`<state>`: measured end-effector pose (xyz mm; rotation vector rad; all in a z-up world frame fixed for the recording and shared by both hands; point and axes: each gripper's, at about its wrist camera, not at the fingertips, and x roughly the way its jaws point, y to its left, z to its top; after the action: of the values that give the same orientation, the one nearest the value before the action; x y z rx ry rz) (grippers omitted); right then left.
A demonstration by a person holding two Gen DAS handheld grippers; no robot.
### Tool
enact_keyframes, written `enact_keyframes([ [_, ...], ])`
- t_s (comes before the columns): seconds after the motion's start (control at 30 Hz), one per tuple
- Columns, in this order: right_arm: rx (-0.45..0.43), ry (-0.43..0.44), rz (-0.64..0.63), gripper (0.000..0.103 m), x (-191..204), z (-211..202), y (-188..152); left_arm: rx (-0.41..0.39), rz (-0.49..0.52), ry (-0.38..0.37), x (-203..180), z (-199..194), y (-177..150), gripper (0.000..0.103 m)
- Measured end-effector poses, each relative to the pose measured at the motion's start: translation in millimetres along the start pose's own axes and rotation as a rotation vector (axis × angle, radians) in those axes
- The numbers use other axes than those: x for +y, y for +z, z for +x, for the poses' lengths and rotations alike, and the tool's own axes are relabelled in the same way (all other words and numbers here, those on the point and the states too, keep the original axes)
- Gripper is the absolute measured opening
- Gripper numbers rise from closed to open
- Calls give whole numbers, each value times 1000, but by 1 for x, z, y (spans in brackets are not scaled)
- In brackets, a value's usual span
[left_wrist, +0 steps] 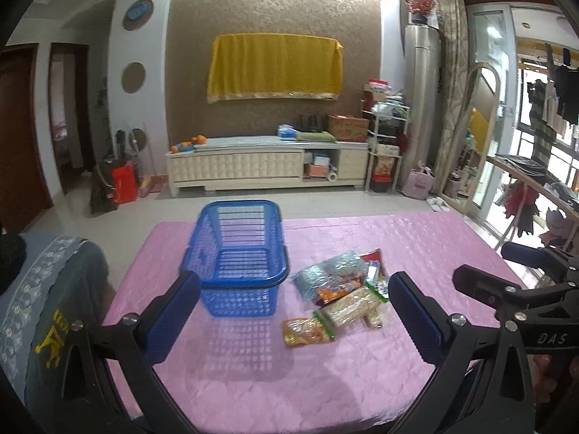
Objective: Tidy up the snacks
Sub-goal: 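Lower the left tool onto the green-sealed cracker pack while the right tool reaches the cracker stick pack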
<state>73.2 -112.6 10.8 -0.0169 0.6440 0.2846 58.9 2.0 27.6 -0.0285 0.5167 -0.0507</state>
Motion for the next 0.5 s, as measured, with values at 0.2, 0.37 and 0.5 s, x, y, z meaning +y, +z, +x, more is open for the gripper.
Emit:
enact_keyframes([
  [0.2,21,15,17,103,-24,26,16,49,57,-27,-14,39,17,103],
  [0.37,74,19,46,103,-51,56,23,132,81,-73,-24,84,25,103],
  [0.5,131,12,55,103,-75,85,21,177,123,-94,-38,117,26,103],
])
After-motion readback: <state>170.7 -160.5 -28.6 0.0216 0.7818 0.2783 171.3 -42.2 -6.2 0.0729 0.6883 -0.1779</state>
